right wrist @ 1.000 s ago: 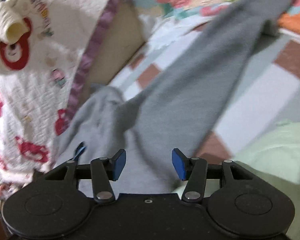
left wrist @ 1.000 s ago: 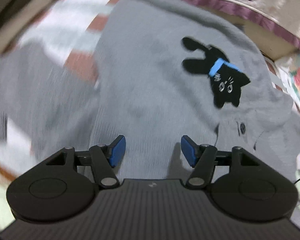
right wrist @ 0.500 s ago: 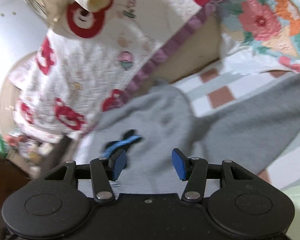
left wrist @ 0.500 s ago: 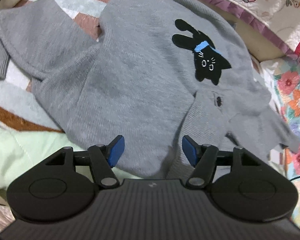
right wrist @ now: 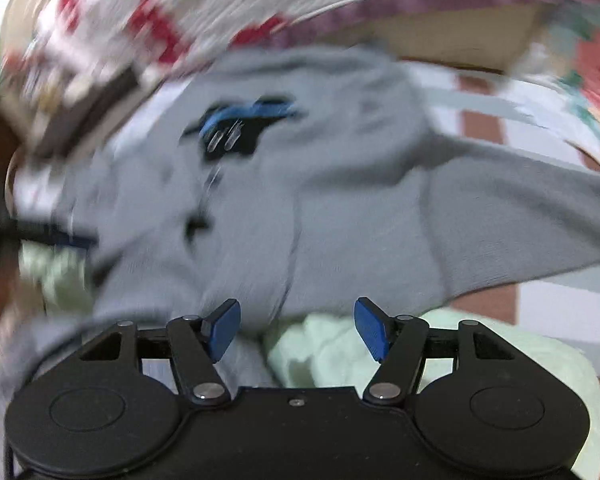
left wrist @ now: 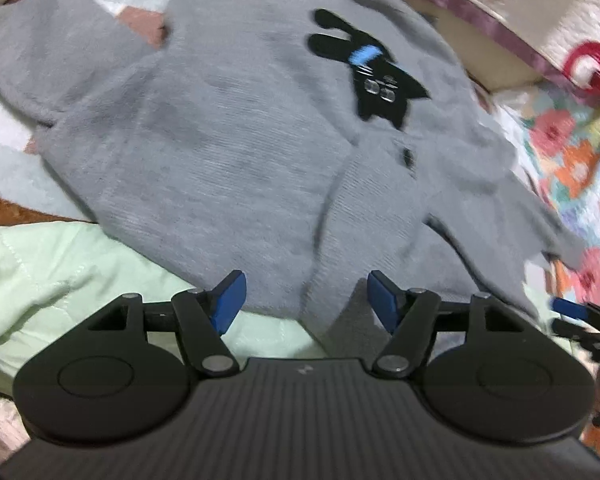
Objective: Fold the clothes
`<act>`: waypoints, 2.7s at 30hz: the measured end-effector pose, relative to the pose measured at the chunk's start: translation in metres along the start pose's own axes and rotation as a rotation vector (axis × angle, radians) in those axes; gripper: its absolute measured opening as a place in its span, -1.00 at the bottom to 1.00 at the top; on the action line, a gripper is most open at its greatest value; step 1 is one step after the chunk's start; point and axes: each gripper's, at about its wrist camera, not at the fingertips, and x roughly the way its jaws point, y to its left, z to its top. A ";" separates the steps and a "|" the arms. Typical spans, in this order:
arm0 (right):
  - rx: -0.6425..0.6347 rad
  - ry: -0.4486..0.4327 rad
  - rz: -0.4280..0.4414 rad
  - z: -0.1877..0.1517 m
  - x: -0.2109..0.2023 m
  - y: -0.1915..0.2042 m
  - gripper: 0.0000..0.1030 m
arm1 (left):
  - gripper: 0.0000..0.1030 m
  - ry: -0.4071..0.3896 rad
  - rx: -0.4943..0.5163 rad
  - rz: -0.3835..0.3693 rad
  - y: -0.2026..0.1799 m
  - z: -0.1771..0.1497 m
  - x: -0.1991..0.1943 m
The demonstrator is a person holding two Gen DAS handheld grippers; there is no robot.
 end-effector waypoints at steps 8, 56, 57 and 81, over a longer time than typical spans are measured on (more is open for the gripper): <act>-0.406 -0.040 -0.015 -0.011 0.019 0.050 0.32 | 0.34 0.053 0.017 -0.086 -0.009 -0.012 0.019; -0.168 -0.111 0.288 -0.032 -0.031 0.045 -0.16 | -0.02 0.118 0.612 0.134 -0.114 -0.046 -0.102; -0.138 -0.129 0.278 -0.035 -0.035 0.036 -0.15 | 0.00 0.100 0.611 0.096 -0.121 -0.041 -0.110; 0.783 -0.353 -0.264 -0.071 -0.043 -0.324 0.27 | 0.29 0.139 0.805 -0.012 -0.322 0.013 0.149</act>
